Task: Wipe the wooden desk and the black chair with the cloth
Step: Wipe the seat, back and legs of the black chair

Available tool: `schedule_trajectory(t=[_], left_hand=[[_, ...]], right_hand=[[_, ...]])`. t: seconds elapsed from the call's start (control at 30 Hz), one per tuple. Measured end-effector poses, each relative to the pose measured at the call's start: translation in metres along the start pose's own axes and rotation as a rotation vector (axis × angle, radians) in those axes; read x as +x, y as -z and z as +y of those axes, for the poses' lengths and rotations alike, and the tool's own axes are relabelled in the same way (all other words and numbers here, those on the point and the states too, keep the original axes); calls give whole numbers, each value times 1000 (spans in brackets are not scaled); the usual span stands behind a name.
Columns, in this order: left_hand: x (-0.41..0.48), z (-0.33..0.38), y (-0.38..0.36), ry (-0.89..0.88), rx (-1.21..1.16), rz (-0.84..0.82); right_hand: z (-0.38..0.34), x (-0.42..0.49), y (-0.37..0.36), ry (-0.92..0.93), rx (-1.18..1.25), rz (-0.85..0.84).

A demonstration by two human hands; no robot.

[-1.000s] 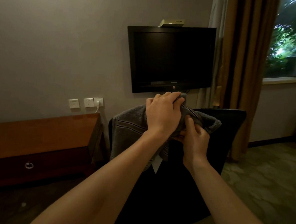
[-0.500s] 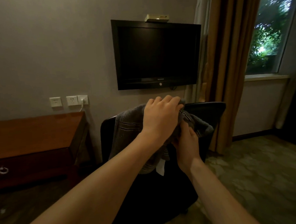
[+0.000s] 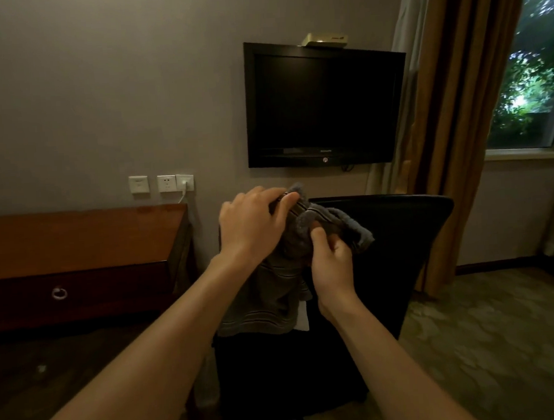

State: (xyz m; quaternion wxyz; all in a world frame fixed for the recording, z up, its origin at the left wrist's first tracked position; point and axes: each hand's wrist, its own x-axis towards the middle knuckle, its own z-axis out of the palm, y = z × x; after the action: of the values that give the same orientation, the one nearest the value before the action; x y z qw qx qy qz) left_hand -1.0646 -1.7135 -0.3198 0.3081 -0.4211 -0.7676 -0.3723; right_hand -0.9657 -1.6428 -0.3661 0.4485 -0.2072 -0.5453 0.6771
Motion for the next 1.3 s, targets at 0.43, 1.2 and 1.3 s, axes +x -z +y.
schedule_trajectory(t=[0.43, 1.2, 1.3], left_hand=[[-8, -59, 19, 339, -497, 38], [-59, -39, -23, 745, -1074, -89], [-88, -43, -49, 768, -1055, -105]], right_hand=[[19, -13, -39, 69, -141, -96], [68, -30, -32, 124, -353, 71], [81, -28, -16, 62, -405, 98]])
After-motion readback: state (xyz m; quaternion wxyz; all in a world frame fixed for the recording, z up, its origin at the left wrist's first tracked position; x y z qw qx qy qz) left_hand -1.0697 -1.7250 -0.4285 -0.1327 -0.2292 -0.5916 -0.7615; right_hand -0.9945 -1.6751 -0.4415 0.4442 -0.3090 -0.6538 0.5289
